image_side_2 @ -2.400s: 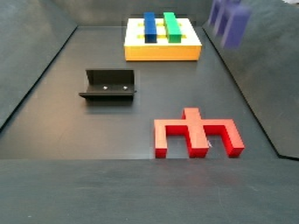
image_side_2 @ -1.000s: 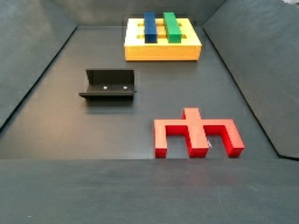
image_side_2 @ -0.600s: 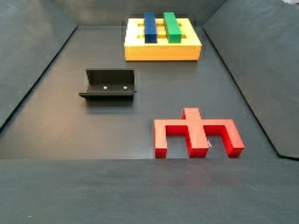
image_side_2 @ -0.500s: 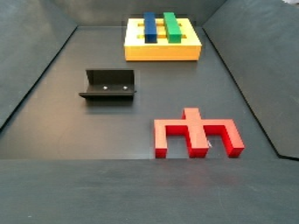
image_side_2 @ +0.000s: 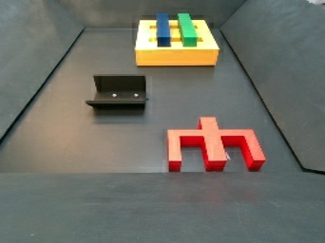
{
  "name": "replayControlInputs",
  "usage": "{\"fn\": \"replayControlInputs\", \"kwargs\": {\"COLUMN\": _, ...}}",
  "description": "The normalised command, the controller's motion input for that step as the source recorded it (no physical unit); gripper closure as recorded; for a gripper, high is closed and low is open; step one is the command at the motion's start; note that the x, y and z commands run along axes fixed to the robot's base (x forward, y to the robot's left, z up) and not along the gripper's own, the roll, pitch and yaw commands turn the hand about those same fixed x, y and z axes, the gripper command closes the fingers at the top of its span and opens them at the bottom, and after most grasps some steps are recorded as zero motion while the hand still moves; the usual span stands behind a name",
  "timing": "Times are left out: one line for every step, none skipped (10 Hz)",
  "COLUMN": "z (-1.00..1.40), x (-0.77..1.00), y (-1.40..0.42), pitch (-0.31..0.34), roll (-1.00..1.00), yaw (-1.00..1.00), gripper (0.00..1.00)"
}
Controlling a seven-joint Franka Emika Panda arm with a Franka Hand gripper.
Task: Pick up the purple object. Move up. Move to above the board. Insert the purple object.
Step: Move to above the board, then insert the purple object.
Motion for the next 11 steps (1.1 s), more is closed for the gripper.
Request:
{"fn": "replayControlInputs", "kwargs": {"z": 0.02, "x": 0.09, "y": -0.03, "pitch": 0.183, "roll": 0.11, "yaw": 0.28, "gripper": 1.00}}
{"fn": "replayControlInputs", "kwargs": {"z": -0.29, "x": 0.00, "y": -0.34, "pitch": 0.000, "roll": -0.11, "yaw": 0.00, "gripper": 1.00}}
{"fn": "replayControlInputs", "kwargs": {"z": -0.50, "x": 0.00, "y": -0.57, "pitch": -0.016, "roll": -0.06, "yaw": 0.01, "gripper": 1.00}}
{"fn": "replayControlInputs", "kwargs": {"z": -0.70, "x": 0.00, "y": -0.76, "pitch": -0.081, "roll": -0.05, "yaw": 0.03, "gripper": 1.00}}
{"fn": "replayControlInputs", "kwargs": {"z": -0.81, "x": 0.00, "y": -0.85, "pitch": -0.084, "roll": -0.07, "yaw": 0.03, "gripper": 1.00}}
{"fn": "replayControlInputs", "kwargs": {"z": -0.88, "x": 0.04, "y": -0.77, "pitch": -0.053, "roll": -0.06, "yaw": 0.07, "gripper": 1.00}}
{"fn": "replayControlInputs", "kwargs": {"z": -1.00, "x": 0.30, "y": -0.41, "pitch": -0.013, "roll": -0.02, "yaw": 0.13, "gripper": 1.00}}
{"fn": "replayControlInputs", "kwargs": {"z": -1.00, "x": 0.34, "y": -0.29, "pitch": -0.010, "roll": -0.01, "yaw": 0.20, "gripper": 1.00}}
{"fn": "replayControlInputs", "kwargs": {"z": -1.00, "x": 0.35, "y": -0.19, "pitch": -0.026, "roll": 0.00, "yaw": 0.19, "gripper": 1.00}}
{"fn": "replayControlInputs", "kwargs": {"z": -0.88, "x": 0.29, "y": 0.00, "pitch": 0.000, "roll": 0.19, "yaw": 0.20, "gripper": 1.00}}
{"fn": "replayControlInputs", "kwargs": {"z": -0.50, "x": -0.11, "y": -0.05, "pitch": 0.000, "roll": 0.40, "yaw": 0.21, "gripper": 1.00}}
